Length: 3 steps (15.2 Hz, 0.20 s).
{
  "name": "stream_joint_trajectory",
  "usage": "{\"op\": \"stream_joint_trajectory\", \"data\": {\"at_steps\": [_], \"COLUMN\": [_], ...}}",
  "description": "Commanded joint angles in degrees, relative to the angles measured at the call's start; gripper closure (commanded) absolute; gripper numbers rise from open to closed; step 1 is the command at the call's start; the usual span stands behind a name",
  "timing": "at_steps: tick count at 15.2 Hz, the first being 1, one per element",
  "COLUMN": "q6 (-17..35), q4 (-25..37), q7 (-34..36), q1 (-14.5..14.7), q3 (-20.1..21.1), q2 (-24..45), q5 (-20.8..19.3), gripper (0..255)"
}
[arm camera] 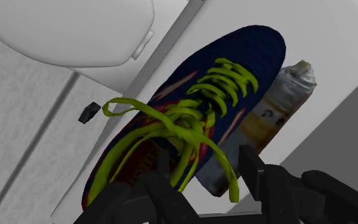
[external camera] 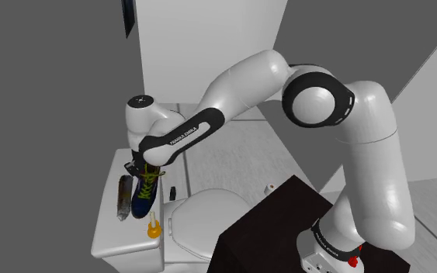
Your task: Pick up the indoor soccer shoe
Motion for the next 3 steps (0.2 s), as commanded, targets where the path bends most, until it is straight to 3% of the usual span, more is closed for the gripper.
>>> {"op": "stream_joint_trajectory", "data": {"at_steps": [1, 3], "q6": [-0.84, -0.92], "q4": [-0.21, -0.22], "q7": [-0.18, -0.21], "q1": [-0.17, -0.18], "q3": [0.28, 0.3], "q2": [-1.15, -1.23], "q5": [0.31, 0.34], "gripper": [255, 255]}}
